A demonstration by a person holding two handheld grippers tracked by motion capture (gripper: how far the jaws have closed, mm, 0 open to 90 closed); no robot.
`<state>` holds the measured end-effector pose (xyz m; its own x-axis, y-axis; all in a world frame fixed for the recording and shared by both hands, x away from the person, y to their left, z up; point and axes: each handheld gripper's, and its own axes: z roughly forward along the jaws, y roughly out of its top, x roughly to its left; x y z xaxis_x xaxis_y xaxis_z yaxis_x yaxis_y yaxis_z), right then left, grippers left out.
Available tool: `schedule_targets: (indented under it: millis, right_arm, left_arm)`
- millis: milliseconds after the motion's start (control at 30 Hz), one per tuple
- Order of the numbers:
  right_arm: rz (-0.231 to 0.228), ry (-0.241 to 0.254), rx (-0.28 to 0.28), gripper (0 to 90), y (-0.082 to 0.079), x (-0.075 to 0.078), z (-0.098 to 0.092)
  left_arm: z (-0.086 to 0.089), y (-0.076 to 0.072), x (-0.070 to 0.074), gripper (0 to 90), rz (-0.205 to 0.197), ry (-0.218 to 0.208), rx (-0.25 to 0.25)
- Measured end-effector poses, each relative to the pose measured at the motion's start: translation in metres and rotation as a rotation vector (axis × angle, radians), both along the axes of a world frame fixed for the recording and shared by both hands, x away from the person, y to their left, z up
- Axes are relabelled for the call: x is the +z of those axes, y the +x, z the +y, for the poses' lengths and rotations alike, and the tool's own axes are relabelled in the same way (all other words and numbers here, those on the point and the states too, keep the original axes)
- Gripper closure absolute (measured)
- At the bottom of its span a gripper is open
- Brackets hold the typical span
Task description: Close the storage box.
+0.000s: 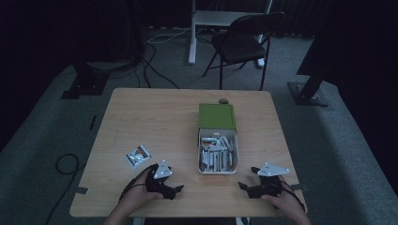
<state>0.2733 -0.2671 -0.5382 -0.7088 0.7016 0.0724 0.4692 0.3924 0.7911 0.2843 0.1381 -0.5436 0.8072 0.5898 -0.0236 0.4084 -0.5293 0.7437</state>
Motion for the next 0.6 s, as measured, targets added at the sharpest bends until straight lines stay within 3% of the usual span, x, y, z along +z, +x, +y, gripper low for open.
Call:
schedule_targets:
  millis: [333, 600]
  right_arm:
    - [-0.032, 0.051, -0.002, 12.8, 0.004, 0.006, 0.001]
    - [-0.045, 0.093, -0.015, 12.8, 0.008, 0.013, 0.004]
  left_arm:
    - [-0.012, 0.007, 0.012, 13.1, -0.056, -0.102, 0.001]
    - [-0.027, 0.012, 0.016, 13.1, -0.092, -0.118, -0.001]
